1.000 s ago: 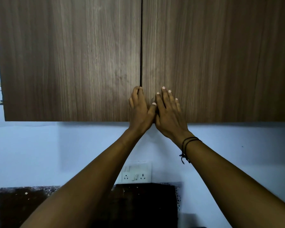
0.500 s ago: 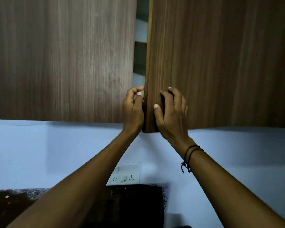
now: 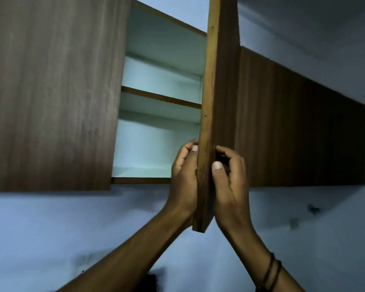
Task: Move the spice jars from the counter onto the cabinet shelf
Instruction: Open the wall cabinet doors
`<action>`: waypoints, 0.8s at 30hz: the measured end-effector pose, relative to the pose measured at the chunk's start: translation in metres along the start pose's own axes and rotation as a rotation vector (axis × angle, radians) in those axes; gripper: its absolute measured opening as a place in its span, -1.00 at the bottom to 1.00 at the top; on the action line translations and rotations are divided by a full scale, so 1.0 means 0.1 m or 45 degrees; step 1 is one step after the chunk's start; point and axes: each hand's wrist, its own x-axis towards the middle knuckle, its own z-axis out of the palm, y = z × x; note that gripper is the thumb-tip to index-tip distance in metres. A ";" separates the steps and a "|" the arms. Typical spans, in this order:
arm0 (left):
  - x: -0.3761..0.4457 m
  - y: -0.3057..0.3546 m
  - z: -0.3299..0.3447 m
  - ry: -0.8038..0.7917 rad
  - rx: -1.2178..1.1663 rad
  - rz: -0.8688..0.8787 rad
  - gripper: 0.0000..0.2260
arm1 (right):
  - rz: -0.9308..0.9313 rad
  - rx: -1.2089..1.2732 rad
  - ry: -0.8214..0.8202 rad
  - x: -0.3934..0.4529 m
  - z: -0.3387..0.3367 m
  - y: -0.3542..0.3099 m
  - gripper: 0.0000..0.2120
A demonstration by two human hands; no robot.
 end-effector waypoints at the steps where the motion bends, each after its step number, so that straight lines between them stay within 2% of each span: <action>1: -0.01 -0.03 0.12 -0.045 -0.018 0.001 -0.74 | 0.014 0.014 0.001 0.02 -0.12 -0.03 -0.70; 8: -0.12 -0.26 0.95 -0.181 -0.077 -0.051 -0.47 | 0.058 -0.055 0.071 0.08 -0.86 -0.11 -0.72; 14: -0.16 -0.58 1.59 -0.144 0.245 0.150 -0.46 | 0.171 -0.177 0.113 0.13 -1.54 -0.09 -0.64; 18: -0.17 -0.89 1.96 -0.151 0.509 0.312 -0.48 | 0.286 -0.198 0.272 0.18 -1.91 -0.05 -0.54; 24: -0.07 -1.43 2.42 -0.162 0.786 0.456 -0.44 | 0.414 -0.304 0.409 0.33 -2.45 0.19 -0.56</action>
